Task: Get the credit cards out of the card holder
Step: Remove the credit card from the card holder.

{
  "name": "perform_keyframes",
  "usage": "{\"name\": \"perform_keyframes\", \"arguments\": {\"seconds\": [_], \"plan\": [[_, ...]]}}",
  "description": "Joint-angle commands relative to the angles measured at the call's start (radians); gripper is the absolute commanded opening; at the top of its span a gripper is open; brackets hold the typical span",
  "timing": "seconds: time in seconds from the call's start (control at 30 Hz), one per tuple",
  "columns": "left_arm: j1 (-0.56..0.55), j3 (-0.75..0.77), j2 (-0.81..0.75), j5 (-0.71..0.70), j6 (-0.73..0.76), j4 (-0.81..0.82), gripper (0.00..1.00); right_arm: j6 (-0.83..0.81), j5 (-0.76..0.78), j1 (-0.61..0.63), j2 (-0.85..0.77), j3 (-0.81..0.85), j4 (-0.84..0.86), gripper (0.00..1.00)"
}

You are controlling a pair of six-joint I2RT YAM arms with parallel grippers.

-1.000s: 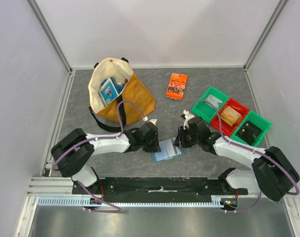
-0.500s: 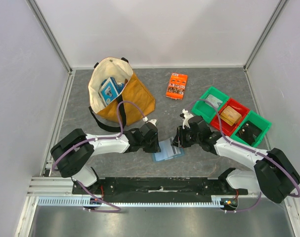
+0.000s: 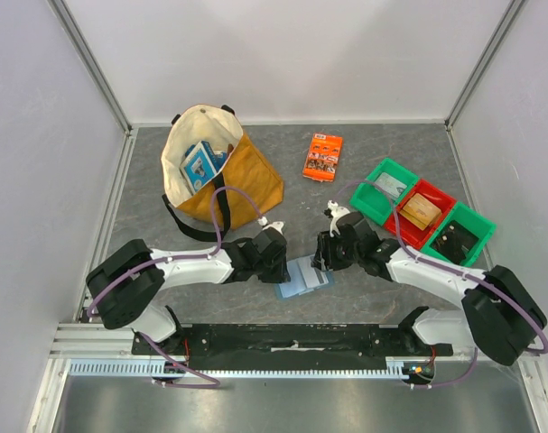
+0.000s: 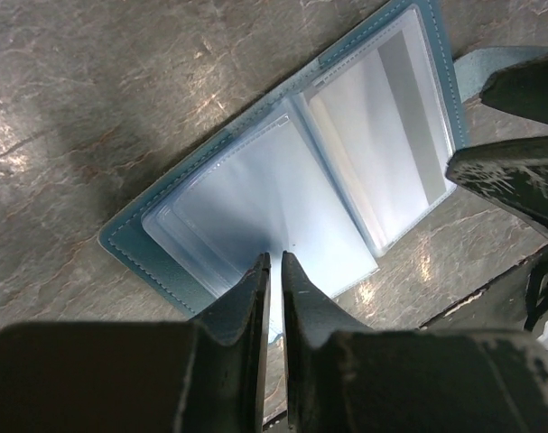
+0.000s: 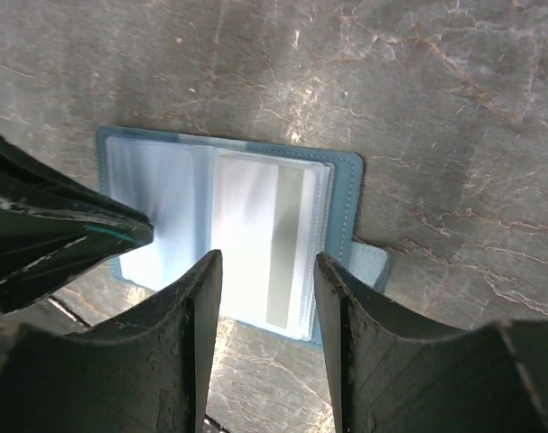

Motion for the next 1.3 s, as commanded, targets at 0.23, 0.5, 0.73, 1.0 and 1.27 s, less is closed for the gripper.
{"name": "perform_keyframes", "arguments": {"seconds": [0.23,0.5,0.73,1.0,1.27], "plan": [[-0.020,-0.013,-0.021,-0.069,-0.020,-0.099,0.14,-0.018,0.042,0.041,0.093,0.046,0.044,0.45],[-0.023,-0.007,-0.015,-0.069,-0.016,-0.101,0.08,-0.012,0.045,0.058,0.114,0.053,0.052,0.41],[-0.024,-0.007,-0.011,-0.071,-0.015,-0.101,0.06,-0.016,0.069,0.070,0.071,0.069,0.028,0.40],[-0.026,-0.004,-0.009,-0.068,-0.015,-0.101,0.03,-0.021,0.112,0.077,0.065,0.070,0.017,0.43],[-0.024,-0.002,-0.006,-0.068,-0.013,-0.101,0.03,-0.025,0.122,0.081,0.097,0.066,0.021,0.43]]}}
